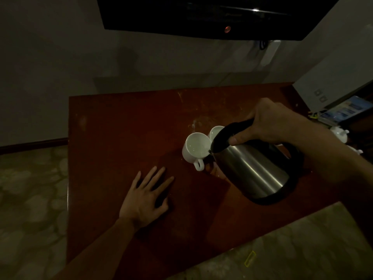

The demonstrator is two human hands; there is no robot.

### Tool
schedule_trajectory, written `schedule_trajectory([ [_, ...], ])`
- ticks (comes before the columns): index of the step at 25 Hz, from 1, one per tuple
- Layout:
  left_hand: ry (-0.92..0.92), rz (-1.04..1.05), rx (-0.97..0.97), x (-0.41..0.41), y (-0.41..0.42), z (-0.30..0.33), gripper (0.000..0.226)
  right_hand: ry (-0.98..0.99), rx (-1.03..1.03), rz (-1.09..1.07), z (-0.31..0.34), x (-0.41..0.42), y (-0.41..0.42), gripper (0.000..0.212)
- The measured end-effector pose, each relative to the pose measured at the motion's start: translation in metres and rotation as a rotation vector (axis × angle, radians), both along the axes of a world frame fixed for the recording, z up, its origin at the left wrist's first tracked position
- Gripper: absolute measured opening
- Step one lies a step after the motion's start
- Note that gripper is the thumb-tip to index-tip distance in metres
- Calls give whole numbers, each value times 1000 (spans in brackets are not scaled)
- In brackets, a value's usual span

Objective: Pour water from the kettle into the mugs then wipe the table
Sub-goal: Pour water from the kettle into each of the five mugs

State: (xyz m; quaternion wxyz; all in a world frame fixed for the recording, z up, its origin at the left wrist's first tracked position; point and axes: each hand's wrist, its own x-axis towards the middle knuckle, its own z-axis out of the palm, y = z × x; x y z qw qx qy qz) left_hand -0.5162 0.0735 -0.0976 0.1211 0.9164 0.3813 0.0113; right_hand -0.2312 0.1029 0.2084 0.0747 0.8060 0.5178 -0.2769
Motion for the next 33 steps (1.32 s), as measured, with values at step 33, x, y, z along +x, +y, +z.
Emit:
schedule_trajectory([
  [33,-26,4,-13,-1,1,-6,66,-80,20,142,25,2,17,104],
])
